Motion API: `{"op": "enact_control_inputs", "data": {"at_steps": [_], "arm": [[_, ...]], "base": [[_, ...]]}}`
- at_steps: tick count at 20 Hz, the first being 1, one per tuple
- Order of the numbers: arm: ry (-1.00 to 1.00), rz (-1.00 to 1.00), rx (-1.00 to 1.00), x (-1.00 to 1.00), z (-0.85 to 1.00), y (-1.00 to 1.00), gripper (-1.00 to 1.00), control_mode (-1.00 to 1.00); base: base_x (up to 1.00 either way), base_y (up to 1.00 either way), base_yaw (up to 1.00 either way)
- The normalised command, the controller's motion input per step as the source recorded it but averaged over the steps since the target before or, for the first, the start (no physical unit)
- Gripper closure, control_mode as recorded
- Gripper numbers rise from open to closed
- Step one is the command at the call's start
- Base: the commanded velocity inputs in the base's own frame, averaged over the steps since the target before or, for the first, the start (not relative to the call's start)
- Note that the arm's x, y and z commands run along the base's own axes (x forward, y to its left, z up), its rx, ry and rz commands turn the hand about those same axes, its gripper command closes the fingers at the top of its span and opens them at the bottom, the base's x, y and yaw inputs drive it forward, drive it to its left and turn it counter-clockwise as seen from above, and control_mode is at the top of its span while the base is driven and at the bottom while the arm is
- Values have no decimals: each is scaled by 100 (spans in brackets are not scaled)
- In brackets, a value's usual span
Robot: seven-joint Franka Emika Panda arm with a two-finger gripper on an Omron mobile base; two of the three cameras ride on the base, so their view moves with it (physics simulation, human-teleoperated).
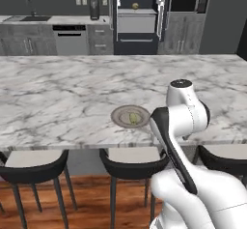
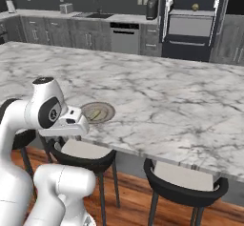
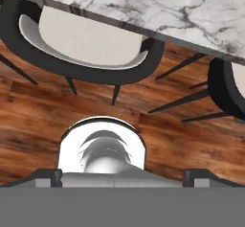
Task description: Retrieve the butter from the fridge and place it on a plate on the dining table. Then retrieve the butter knife by the fridge and place it near the plate.
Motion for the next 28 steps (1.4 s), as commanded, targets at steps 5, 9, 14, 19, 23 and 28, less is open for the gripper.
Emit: {"op": "enact_control_inputs", "data": {"at_steps": [5,9,14,19,23,28], "arm": [[0,0,0,0,0,0,-100,100],[0,0,0,0,0,0,-100,100],[0,0,0,0,0,0,-100,100],[0,0,0,0,0,0,-100,100],[0,0,0,0,0,0,-100,100],[0,0,0,0,0,0,-100,100]], "base": [[-54,85,64],[-2,61,98],[16,47,90],[54,85,54],[73,100,30],[95,100,19]]}}
